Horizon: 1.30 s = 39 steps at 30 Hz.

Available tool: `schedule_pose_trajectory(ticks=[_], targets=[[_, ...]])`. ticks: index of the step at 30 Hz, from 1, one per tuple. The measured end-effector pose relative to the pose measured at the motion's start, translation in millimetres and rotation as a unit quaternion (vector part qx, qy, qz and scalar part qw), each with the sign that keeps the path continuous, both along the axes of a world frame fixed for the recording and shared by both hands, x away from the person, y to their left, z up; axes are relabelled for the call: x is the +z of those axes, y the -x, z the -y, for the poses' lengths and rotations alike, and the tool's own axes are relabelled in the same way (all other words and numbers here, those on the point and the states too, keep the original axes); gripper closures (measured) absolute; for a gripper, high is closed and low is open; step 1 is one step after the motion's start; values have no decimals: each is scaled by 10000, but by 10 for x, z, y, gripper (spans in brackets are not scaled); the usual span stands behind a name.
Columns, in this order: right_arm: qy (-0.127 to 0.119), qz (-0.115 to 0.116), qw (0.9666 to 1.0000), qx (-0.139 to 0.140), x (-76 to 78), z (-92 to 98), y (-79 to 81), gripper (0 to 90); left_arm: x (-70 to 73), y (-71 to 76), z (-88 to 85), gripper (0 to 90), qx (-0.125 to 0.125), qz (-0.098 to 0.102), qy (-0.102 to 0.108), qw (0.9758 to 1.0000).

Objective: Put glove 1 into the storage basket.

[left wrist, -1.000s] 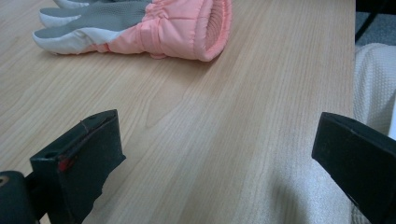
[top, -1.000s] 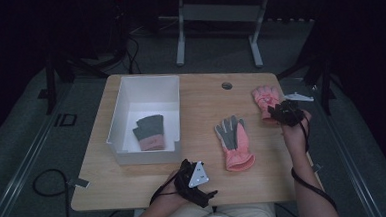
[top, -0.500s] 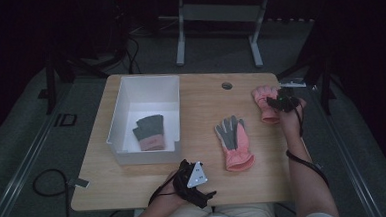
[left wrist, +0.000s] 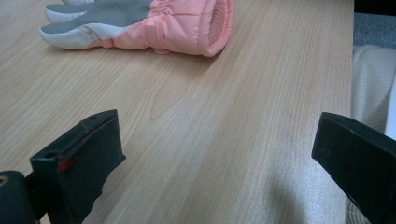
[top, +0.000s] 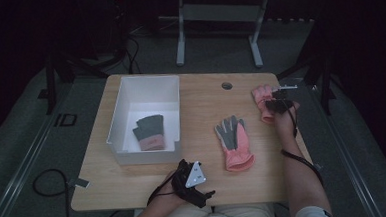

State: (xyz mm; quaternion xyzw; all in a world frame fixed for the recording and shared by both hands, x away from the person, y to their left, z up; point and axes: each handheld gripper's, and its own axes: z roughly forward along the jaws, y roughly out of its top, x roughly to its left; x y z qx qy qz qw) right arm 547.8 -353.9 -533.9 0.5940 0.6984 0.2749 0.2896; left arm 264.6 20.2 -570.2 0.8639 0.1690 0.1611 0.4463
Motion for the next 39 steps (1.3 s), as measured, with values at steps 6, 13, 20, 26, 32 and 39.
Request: schedule_pose_trajectory(ticks=[6,13,20,26,32,39], targets=[[-21,-155,9999,23,74,-22,2,879,-1,-15,2,14,-21,-8,-28,10000],[-253,76,9997,11,341,79,259,900,7,-19,10,14,-10,1,18,10000],[-204,361,9986,314,657,122,701,900,11,-21,21,14,-21,9,-12,10000],[-340,253,9985,358,666,152,621,900,16,-26,37,14,-41,15,7,10000],[-317,20,9993,220,458,149,368,719,7,-38,36,14,-58,8,7,10000],[-64,-509,9986,144,106,102,148,642,8,-29,21,14,-68,25,-8,10000]])
